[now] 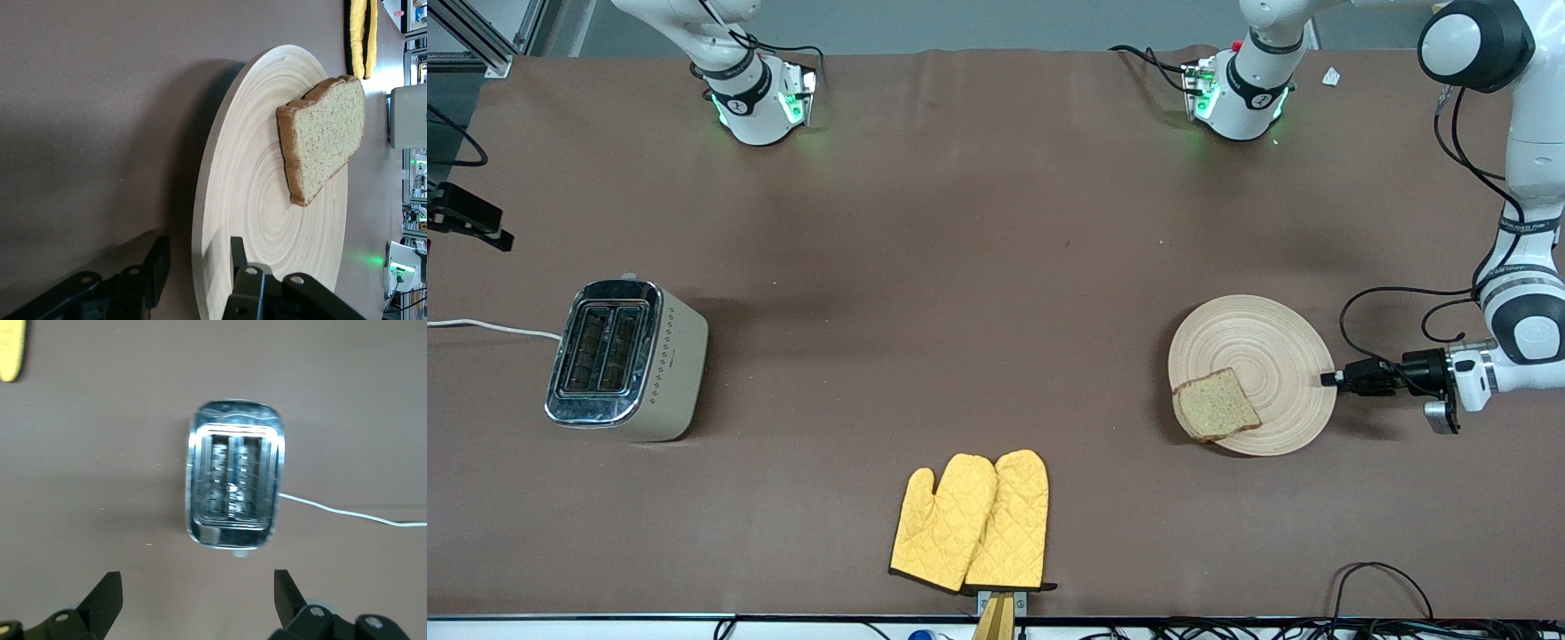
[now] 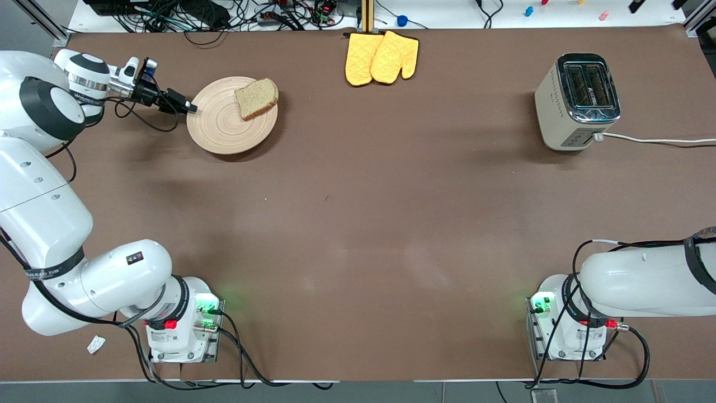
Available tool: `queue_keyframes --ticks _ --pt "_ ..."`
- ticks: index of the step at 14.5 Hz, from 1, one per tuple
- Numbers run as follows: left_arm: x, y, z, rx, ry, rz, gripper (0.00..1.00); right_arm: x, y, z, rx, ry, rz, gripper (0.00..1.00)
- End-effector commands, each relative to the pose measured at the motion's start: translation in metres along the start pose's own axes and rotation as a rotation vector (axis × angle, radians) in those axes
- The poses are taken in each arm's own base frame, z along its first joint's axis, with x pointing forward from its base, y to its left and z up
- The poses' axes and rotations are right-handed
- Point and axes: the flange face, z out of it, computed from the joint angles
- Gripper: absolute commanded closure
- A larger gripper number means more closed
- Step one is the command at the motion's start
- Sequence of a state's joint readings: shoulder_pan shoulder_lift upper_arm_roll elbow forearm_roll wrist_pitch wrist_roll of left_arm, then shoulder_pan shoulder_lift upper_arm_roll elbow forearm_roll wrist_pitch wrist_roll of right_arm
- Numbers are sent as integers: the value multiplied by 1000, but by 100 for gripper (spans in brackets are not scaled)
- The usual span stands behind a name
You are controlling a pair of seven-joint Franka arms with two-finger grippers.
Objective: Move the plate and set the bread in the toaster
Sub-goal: 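Reach the left gripper to the plate rim while the right gripper nears the toaster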
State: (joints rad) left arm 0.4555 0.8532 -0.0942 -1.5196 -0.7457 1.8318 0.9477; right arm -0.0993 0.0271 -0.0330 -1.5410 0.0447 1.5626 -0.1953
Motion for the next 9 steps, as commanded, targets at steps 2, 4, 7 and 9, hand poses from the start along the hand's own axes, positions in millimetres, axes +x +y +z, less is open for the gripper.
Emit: queue_keyframes --ticks 2,4,7,9 --pt "2 -1 12 -48 -4 10 78 30 -33 38 82 -9 -43 0" --pt "2 1 14 -53 -9 10 89 51 -71 62 103 -6 -66 0" --pt "24 39 22 -123 -28 74 100 85 -134 119 136 -2 -38 0" --pt "43 74 36 -191 -42 112 100 100 -169 151 181 8 -33 0"
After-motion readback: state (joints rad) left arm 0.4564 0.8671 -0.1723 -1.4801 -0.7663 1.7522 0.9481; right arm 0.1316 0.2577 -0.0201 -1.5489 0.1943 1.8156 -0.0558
